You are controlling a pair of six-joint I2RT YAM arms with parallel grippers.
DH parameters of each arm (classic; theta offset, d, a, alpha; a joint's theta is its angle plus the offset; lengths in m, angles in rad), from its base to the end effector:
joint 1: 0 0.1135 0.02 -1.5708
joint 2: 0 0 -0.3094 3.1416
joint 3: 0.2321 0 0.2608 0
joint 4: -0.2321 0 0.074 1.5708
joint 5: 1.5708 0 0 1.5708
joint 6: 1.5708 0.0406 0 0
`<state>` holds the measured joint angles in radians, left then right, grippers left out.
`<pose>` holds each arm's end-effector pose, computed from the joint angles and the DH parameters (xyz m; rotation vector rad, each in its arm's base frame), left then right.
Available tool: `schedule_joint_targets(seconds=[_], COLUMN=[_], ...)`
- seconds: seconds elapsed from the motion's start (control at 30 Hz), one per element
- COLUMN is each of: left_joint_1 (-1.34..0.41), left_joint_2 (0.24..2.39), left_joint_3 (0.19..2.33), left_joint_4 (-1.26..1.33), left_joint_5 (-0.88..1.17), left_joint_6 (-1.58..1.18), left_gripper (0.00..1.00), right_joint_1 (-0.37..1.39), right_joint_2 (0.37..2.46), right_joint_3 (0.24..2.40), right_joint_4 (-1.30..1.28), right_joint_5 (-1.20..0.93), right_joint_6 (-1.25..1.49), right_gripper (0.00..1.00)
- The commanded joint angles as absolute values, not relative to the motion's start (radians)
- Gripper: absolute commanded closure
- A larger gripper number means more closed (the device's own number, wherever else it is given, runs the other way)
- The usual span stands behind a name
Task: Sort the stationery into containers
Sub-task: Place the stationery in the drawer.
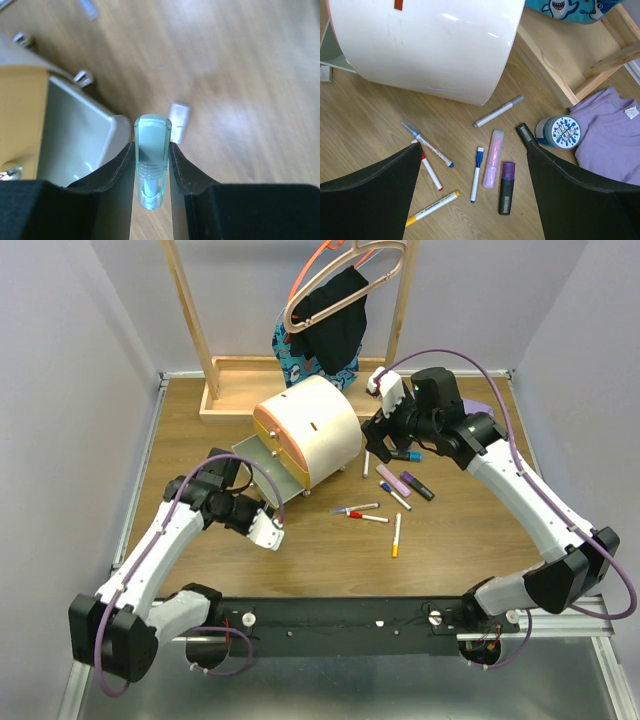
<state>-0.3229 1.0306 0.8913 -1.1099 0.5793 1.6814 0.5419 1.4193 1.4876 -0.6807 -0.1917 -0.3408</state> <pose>0.1396 -0.0702 0.3006 2.1851 1.2521 -0.3270 0.2664 0.1694 0.4311 -1.0324 1.9298 0.3231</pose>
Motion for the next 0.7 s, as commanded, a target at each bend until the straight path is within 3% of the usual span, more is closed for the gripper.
schedule_joint_targets(seconds=[0.0, 0.37, 0.5, 0.57, 0.6, 0.67], left_joint_1=[-0.327, -0.321, -0.316, -0.308, -0.305, -0.296], left_joint_2=[1.166, 1.359, 1.393, 1.396, 1.396, 1.372], left_joint_3=[0.926, 1.055, 1.057, 1.06, 1.061, 1.066], left_joint_4=[-0.769, -0.715, -0.703, -0.693, -0.68, -0.654], left_joint_5=[0.52, 0.469, 0.451, 0.454, 0.457, 0.469], left_joint_6=[1.458, 1.474, 1.473, 1.467, 1.456, 1.427], left_gripper=[0.73, 0.74, 0.57, 0.54, 0.3, 0.28], right_joint_1=[0.537, 0.531, 0.528, 0.523, 0.522, 0.522], right_joint_2=[1.434, 1.398, 1.387, 1.384, 1.384, 1.384], right_joint_3=[1.552, 1.506, 1.491, 1.488, 1.488, 1.488], right_joint_4=[-0.669, -0.658, -0.657, -0.657, -0.657, -0.657], right_joint_5=[-0.202, -0.186, -0.178, -0.176, -0.176, -0.176], right_joint_6=[-0.328, -0.334, -0.339, -0.339, -0.341, -0.341], right_gripper=[0.07, 0.07, 0.07, 0.07, 0.07, 0.07])
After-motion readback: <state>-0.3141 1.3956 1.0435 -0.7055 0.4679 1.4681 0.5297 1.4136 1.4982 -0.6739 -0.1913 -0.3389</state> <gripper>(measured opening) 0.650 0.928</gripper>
